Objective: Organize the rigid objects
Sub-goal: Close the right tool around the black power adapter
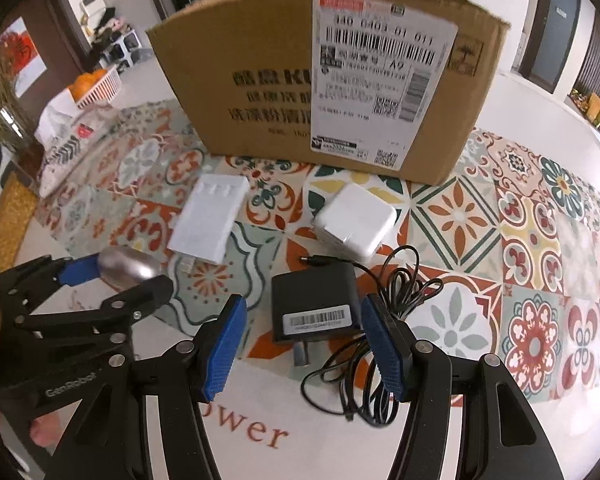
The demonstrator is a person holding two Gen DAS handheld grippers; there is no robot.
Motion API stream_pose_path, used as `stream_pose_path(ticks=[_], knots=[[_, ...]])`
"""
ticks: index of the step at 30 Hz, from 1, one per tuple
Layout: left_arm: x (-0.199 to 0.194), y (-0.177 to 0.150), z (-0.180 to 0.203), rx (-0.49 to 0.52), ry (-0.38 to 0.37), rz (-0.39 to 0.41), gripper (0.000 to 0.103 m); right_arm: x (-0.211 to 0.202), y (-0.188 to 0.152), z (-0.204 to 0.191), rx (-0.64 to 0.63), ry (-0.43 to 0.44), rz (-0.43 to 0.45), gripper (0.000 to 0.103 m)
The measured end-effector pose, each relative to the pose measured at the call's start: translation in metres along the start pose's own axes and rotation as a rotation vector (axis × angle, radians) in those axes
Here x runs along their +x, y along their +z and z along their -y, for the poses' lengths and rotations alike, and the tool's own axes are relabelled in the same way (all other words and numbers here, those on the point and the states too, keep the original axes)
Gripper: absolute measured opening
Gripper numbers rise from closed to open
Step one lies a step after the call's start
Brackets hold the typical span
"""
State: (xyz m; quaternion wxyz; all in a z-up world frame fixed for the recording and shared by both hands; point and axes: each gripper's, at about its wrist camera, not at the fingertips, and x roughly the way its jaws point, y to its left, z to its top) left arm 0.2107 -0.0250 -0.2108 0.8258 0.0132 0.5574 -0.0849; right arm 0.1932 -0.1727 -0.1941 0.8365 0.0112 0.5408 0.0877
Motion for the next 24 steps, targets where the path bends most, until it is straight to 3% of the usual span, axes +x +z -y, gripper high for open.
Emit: stream_pose_path(ticks=[15, 19, 24], knots=[[0.013, 0.004, -0.013, -0.019, 0.051, -0.008, 0.065, 0.034, 0.002, -0.007, -0.095, -0.049, -0.040, 0.064], [0.013, 0.004, -0.014, -0.011, 0.072, -0.003, 0.065, 0.039, -0.001, -0.005, -0.081, -0.071, -0.039, 0.056], [0.012, 0.003, -0.013, 0.004, 0.081, -0.002, 0.065, 0.031, -0.008, -0.002, -0.056, -0.064, -0.024, 0.056]])
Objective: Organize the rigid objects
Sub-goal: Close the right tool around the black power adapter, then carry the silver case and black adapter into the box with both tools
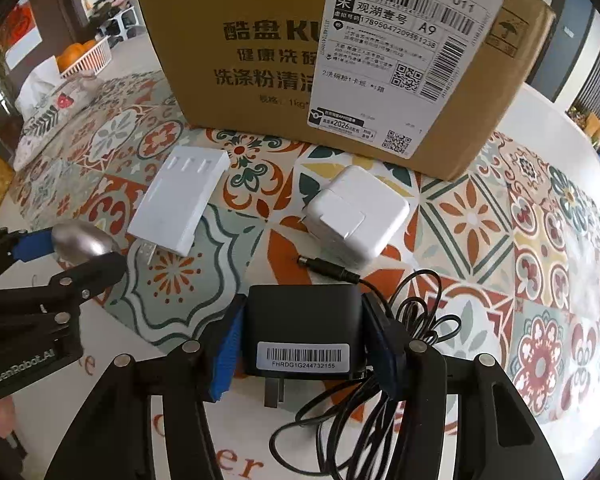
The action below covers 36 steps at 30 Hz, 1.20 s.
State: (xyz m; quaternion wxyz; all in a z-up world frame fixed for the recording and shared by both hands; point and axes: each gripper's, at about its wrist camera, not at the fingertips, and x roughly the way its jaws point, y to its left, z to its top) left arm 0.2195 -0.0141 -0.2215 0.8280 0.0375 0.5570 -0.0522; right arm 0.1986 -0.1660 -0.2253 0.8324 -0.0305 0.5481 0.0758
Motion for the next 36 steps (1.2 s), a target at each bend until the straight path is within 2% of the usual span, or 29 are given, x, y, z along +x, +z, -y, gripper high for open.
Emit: stream_pose_path(ticks=[10, 23, 36], knots=[[-0.047, 0.002, 0.014, 0.024, -0.039, 0.071, 0.065, -0.052, -0.001, 0.012, 0.061, 0.020, 0.093, 0.055], [-0.116, 0.025, 0.020, 0.035, -0.045, 0.208, 0.065, -0.121, 0.026, 0.011, 0.078, 0.025, 0.259, 0.055], [-0.165, 0.057, 0.021, 0.060, -0.082, 0.307, 0.065, -0.173, 0.056, 0.011, 0.073, 0.035, 0.391, 0.055]])
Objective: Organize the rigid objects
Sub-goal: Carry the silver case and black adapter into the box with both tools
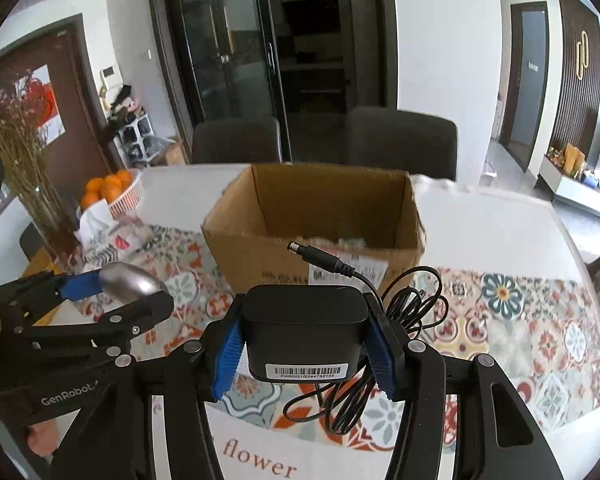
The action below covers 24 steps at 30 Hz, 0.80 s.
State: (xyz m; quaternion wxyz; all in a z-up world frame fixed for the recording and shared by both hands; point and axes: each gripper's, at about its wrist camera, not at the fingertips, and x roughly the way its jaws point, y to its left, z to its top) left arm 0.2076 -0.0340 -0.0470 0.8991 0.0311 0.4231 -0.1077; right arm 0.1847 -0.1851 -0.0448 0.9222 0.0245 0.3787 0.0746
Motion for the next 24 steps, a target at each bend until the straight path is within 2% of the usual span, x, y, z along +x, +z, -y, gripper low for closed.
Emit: stream_pose_path(ticks=[11, 18, 24], knots=[[-0.010, 0.047, 0.005, 0.043, -0.011, 0.061, 0.065, -0.004, 0.041, 0.008, 0.024, 0.023, 0.062, 0.055], [-0.003, 0.078, 0.006, 0.059, -0.019, 0.065, 0.065, 0.007, 0.069, 0.013, 0.033, 0.038, 0.080, 0.055], [0.017, 0.102, 0.007, 0.065, -0.028, 0.035, 0.065, 0.021, 0.087, 0.019, 0.033, 0.034, 0.069, 0.055]])
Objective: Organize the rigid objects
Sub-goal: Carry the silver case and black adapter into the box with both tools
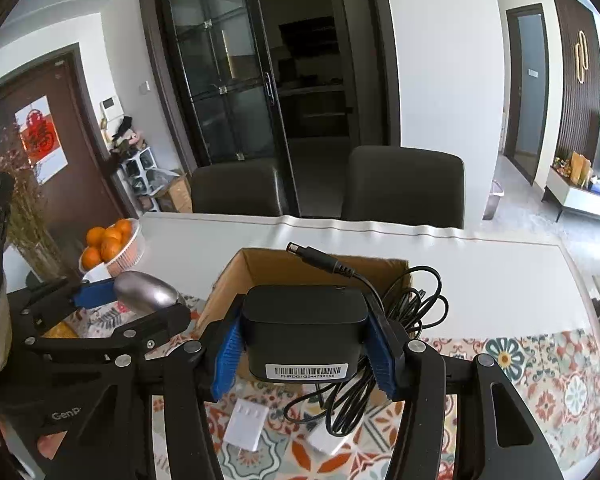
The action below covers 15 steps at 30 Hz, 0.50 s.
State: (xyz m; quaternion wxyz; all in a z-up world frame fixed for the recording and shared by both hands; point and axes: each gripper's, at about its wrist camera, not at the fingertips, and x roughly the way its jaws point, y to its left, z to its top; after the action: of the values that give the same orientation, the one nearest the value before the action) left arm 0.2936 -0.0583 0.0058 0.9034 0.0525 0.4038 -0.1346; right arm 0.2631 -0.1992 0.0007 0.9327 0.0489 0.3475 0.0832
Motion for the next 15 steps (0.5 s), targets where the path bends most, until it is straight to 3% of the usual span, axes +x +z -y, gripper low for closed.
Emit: stream_pose_path(ticks=[15], knots=[[0.067, 0.034, 0.000, -0.006, 0.003, -0.116, 0.065, 0.063, 0.022, 0.033, 0.062, 0.003, -0.120, 0.055]])
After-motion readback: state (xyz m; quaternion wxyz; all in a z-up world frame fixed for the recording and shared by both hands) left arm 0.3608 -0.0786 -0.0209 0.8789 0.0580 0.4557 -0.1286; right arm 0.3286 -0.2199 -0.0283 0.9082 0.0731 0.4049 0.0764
